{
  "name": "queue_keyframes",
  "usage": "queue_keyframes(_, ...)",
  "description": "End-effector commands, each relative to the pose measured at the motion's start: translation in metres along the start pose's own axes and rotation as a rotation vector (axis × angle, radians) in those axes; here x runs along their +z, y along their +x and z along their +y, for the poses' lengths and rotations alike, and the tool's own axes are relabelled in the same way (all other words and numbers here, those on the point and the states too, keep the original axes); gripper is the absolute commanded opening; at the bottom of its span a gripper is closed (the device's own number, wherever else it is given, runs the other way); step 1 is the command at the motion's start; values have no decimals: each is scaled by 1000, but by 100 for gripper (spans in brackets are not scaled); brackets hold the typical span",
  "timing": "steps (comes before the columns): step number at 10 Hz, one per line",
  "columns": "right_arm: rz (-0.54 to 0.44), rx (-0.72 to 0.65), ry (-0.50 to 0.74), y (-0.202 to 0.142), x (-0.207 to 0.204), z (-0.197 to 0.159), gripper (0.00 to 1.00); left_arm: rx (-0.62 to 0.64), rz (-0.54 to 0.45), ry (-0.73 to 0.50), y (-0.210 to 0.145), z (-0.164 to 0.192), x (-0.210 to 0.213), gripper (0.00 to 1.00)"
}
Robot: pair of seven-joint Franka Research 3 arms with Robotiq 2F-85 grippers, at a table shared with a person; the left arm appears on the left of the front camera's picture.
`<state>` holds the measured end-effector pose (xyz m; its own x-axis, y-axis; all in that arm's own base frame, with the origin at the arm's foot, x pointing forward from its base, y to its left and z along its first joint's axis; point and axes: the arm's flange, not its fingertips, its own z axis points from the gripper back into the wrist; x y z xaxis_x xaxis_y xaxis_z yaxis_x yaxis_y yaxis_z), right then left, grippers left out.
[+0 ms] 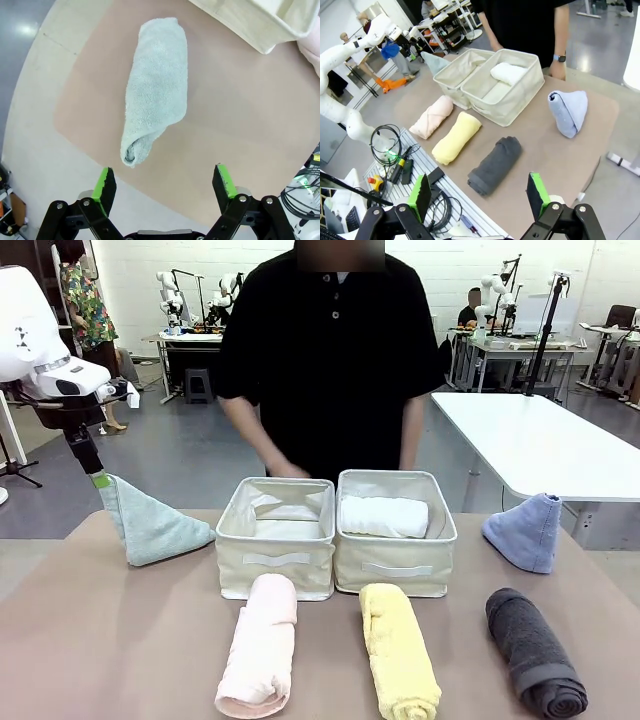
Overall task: Sort the towels based on their folding style.
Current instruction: Pick up one triangle-folded towel and place it in the left Fabric basket.
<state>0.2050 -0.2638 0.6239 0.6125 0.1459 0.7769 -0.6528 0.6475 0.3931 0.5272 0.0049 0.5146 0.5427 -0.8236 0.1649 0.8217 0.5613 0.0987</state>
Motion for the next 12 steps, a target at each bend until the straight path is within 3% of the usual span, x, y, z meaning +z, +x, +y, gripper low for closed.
queue_keyframes(1, -26, 16, 17, 2, 1, -1, 100, -28, -12, -52, 13, 21, -4, 100)
queue_keyframes(6, -26, 16, 17, 2, 1, -1, 100, -21, 89, -104, 47, 56, -50, 100)
queue_keyframes(11, -26, 16, 17, 2, 1, -1, 100, -46, 196, -183, 42, 64, -84, 100)
queue_keyframes(12, -26, 16, 17, 2, 1, -1, 100, -60, 180, -213, 42, 64, -83, 75)
